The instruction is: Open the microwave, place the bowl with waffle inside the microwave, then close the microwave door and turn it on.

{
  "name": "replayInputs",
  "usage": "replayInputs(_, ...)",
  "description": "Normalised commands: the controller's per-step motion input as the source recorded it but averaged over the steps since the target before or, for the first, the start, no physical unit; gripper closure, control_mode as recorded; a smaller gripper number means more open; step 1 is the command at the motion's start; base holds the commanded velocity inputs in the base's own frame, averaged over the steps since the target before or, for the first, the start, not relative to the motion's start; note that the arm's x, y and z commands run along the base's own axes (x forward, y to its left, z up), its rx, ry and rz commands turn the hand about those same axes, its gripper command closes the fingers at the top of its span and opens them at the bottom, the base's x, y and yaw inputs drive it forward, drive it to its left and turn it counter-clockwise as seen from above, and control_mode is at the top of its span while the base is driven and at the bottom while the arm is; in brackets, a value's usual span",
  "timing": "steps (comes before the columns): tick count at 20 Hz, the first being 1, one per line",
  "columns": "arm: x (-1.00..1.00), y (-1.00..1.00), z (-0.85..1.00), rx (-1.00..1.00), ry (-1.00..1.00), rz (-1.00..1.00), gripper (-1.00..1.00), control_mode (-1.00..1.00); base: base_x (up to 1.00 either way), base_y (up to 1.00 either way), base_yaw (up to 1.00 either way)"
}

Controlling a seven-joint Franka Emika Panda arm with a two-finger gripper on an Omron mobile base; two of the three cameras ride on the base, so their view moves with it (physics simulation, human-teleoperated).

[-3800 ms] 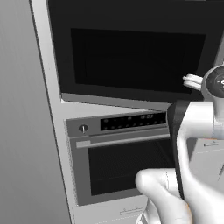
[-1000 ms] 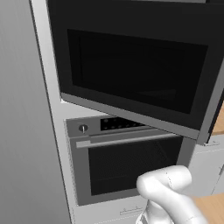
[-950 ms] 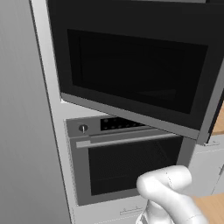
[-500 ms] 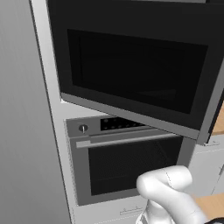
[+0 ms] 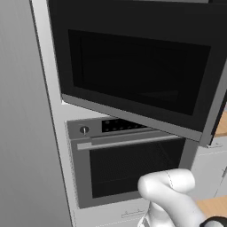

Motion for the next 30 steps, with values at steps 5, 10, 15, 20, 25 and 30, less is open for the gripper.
replayInputs(5, 0.2, 0.36, -0.02, 0.0, 0.16, 0.0, -1.0, -1.0, 0.0, 0.0, 0.0)
replayInputs(10, 0.24, 0.33, 0.0, 0.0, 0.16, 0.04, -1.0, -1.0, 0.0, 0.0, 0.0)
replayInputs(15, -0.18, 0.35, 0.0, 0.0, 0.07, 0.16, -1.0, -1.0, 0.0, 0.0, 0.0)
replayInputs(20, -1.0, 0.37, 0.0, 0.0, 0.0, 0.34, -1.0, -1.0, 0.0, 0.0, 0.0)
replayInputs(25, -0.98, 0.67, 0.0, 0.0, 0.0, 0.36, -1.0, -1.0, 0.0, 0.0, 0.0)
replayInputs(30, -0.66, 0.72, 0.06, 0.0, 0.0, 0.31, -1.0, -1.0, 0.0, 0.0, 0.0)
